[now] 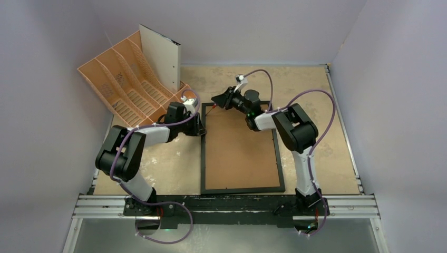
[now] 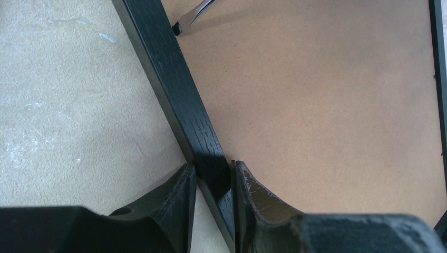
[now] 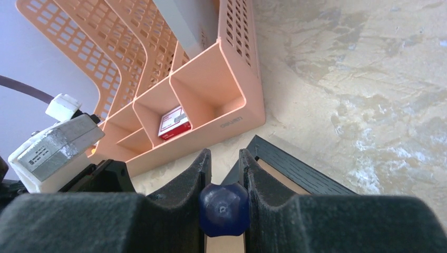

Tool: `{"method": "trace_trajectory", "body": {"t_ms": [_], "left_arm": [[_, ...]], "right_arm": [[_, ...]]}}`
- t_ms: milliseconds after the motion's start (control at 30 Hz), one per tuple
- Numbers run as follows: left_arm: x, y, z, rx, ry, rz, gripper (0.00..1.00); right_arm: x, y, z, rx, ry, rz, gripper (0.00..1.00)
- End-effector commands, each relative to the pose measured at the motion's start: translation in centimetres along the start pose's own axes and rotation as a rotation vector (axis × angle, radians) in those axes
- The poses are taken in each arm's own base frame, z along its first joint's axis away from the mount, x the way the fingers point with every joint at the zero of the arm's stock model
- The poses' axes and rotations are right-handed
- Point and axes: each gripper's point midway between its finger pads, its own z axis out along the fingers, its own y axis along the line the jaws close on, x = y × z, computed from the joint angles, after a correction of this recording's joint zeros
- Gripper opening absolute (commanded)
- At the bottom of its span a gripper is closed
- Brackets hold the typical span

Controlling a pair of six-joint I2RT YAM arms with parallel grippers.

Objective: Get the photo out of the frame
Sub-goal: Release the photo frame item from the photo frame.

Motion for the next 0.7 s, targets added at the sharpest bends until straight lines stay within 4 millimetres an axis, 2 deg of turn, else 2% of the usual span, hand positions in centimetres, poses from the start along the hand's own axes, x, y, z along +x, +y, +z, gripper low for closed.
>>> {"method": "trace_trajectory", "body": {"t_ms": [0, 267, 400, 667], "left_arm": [[1.4, 0.0, 0.2, 0.020, 0.032, 0.018, 0.17], [1.3, -0.1, 0.2, 0.024, 0.025, 0.015, 0.17], [1.2, -0.2, 0.1, 0.024, 0.020, 0.017, 0.17], [1.0, -0.3, 0.0, 0.026, 0.012, 0.018, 0.17]], "right_arm": [[6.3, 3.4, 0.7, -0.014, 0.217, -0.067, 0.00], [7.2, 5.6, 1.7, -0.008, 0.250, -0.152, 0.00], [8.2, 6.8, 2.4, -0.003, 0.279, -0.196, 0.00], [9.3, 8.1, 4.0, 0.014, 0.318, -0.254, 0.00]]}}
